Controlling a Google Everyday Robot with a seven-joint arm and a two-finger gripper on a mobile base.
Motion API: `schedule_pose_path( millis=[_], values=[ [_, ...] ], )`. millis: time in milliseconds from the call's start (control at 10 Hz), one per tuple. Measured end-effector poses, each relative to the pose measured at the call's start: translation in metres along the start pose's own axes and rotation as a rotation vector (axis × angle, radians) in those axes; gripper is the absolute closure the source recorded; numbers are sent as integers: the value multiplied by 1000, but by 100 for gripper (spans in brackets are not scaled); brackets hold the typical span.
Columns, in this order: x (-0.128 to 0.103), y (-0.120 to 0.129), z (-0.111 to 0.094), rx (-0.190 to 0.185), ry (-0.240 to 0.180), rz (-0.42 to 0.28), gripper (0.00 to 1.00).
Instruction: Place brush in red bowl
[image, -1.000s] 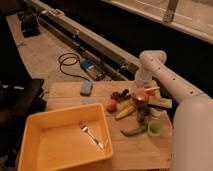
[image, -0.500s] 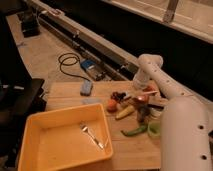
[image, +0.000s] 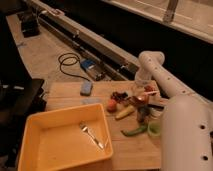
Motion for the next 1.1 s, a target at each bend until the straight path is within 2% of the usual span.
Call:
schedule_pose_path(
  millis=[600, 900, 1100],
  values=[
    [27, -5, -49, 80, 83, 54, 40],
    [31, -14, -76, 132, 123, 66, 40],
    [33, -13, -76, 133, 125, 68, 40]
  ],
)
